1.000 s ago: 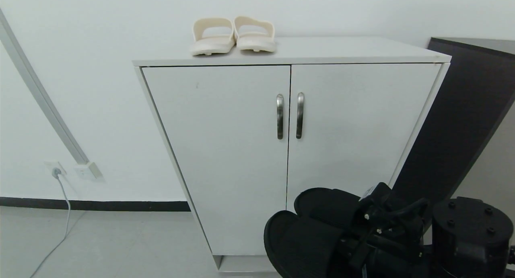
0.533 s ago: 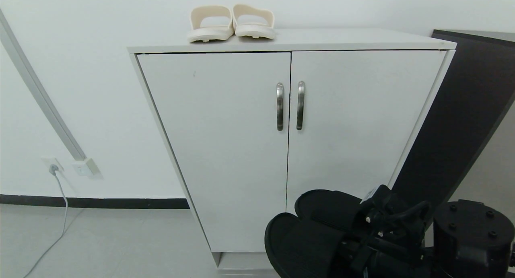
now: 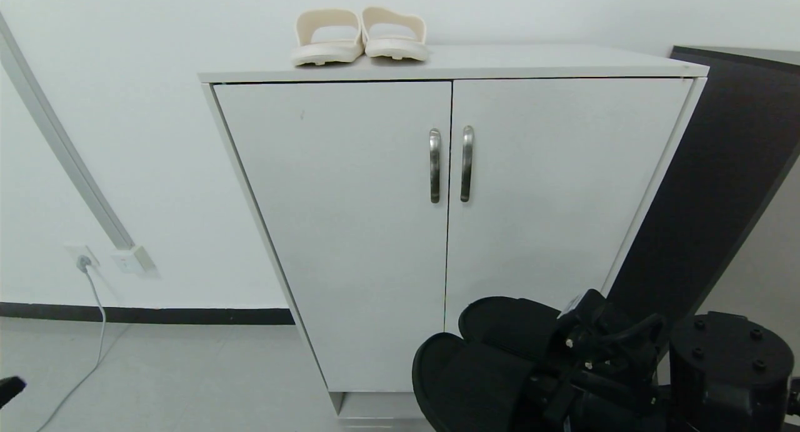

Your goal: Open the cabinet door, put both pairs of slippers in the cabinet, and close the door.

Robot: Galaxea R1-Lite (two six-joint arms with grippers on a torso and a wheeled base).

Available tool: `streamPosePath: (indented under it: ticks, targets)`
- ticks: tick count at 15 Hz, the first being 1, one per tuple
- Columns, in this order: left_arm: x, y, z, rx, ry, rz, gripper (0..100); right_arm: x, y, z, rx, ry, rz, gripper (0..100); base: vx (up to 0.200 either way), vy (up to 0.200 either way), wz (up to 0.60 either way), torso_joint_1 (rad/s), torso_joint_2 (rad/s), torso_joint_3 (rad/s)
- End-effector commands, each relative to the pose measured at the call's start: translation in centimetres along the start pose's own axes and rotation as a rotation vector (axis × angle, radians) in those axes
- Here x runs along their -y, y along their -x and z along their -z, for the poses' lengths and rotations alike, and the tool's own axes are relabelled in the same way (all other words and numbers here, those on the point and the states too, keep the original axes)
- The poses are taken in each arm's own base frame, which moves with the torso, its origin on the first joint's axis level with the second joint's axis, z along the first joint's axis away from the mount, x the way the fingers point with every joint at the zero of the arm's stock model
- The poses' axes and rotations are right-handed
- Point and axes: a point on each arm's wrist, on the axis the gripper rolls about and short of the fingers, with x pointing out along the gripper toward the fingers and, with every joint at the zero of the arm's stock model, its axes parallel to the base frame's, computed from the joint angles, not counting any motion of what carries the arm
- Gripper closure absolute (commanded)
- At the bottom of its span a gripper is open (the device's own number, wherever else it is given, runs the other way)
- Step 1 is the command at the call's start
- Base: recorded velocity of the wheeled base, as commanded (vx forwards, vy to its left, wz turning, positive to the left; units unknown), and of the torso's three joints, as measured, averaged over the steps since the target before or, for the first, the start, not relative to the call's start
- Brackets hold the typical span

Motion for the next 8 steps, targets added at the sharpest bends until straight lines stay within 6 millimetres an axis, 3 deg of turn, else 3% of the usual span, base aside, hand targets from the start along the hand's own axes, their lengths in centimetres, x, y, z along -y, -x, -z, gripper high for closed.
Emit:
streamPosePath:
  ticks: [1, 5, 8]
  targets:
    - [-1.5, -4.4, -1.6, -0.083, 0.043, 0.159, 0, 0.0, -0.1, 0.1, -0.004, 0.002, 0.003, 100, 0.000, 0.000, 0.00, 0.000, 0.00, 0.000]
    - [-2.0, -9.1, -4.2, -0.142, 0.062, 0.259, 0, 0.2, -0.2, 0.1, -0.004, -0.009, 0.013, 100, 0.000, 0.000, 0.00, 0.000, 0.00, 0.000]
    - [-1.6, -10.9, -5.4, -0.141, 0.067, 0.324, 0, 0.4, -0.5, 0.2, -0.013, -0.010, 0.023, 100, 0.000, 0.000, 0.00, 0.000, 0.00, 0.000]
